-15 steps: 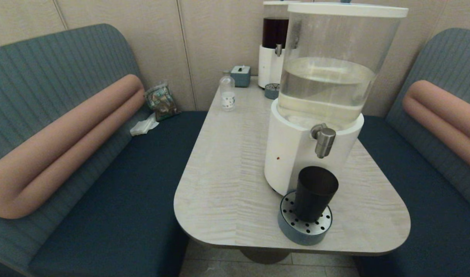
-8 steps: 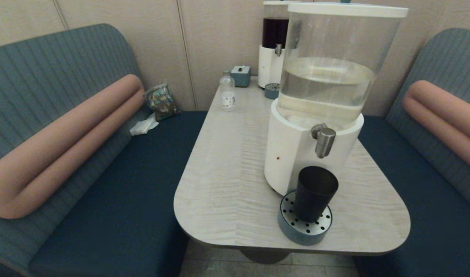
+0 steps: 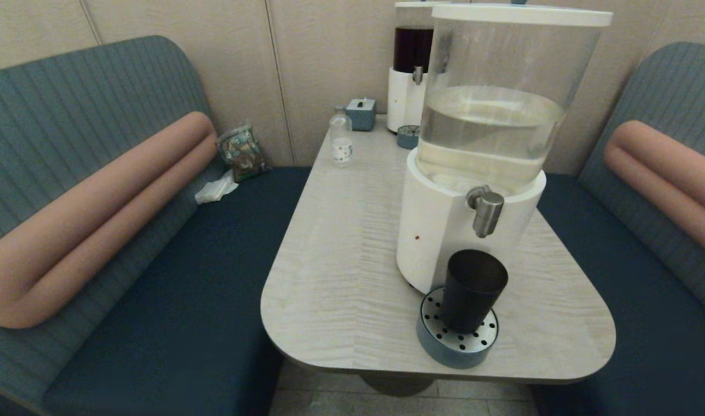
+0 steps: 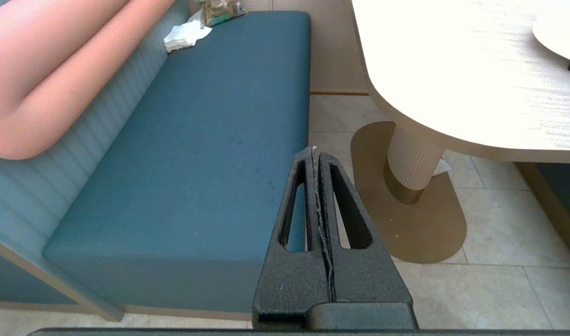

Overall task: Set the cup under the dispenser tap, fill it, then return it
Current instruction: Place the cup next to the water dispenser

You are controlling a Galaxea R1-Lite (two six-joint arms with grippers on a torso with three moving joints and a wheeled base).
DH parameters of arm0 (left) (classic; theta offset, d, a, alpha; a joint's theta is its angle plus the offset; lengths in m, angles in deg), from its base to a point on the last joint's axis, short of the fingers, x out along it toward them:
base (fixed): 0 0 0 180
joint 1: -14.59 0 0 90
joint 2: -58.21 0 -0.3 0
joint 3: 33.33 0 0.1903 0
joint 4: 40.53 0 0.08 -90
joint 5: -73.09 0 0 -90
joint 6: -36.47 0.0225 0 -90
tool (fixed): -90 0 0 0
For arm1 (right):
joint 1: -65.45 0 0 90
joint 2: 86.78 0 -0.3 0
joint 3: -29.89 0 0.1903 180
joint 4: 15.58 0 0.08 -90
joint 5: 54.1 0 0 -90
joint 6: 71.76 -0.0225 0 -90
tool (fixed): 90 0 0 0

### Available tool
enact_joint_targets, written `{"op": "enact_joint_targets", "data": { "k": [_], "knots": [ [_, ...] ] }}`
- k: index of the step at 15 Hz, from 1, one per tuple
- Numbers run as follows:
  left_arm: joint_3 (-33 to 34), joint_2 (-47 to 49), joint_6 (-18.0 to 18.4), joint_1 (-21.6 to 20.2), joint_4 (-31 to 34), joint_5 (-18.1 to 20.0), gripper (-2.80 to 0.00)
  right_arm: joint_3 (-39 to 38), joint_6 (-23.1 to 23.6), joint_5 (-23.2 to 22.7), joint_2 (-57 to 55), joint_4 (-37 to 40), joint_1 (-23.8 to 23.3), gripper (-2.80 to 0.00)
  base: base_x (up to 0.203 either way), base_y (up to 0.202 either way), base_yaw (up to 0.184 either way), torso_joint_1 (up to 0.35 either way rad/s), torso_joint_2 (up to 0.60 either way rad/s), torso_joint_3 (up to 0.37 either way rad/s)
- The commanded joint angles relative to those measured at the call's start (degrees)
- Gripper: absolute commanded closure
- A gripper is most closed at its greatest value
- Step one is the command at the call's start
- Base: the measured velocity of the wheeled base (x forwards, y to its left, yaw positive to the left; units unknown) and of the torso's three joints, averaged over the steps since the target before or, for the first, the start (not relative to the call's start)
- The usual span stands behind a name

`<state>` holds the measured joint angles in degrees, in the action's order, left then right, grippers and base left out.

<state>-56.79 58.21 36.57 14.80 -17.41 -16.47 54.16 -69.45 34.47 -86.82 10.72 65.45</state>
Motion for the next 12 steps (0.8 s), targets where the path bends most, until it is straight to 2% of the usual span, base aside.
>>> {"op": "enact_joint_targets", "data": {
  "k": [1, 10, 12],
  "knots": [
    [0.0, 0.1, 0.0, 0.0, 0.0, 0.0, 0.00, 0.0, 0.1, 0.0, -0.1, 0.1, 0.0, 0.00, 0.000, 0.000, 0.000, 0.000, 0.00, 0.000],
    [-0.2, 0.0, 1.8, 0.0, 0.6, 0.9, 0.00, 0.0, 0.1, 0.0, -0.1, 0.0, 0.0, 0.00, 0.000, 0.000, 0.000, 0.000, 0.00, 0.000],
    [-2.9, 0.4, 1.6, 0.0, 1.0, 1.6, 0.00, 0.0, 0.1, -0.1, -0.1, 0.0, 0.0, 0.00, 0.000, 0.000, 0.000, 0.000, 0.00, 0.000]
  ]
}}
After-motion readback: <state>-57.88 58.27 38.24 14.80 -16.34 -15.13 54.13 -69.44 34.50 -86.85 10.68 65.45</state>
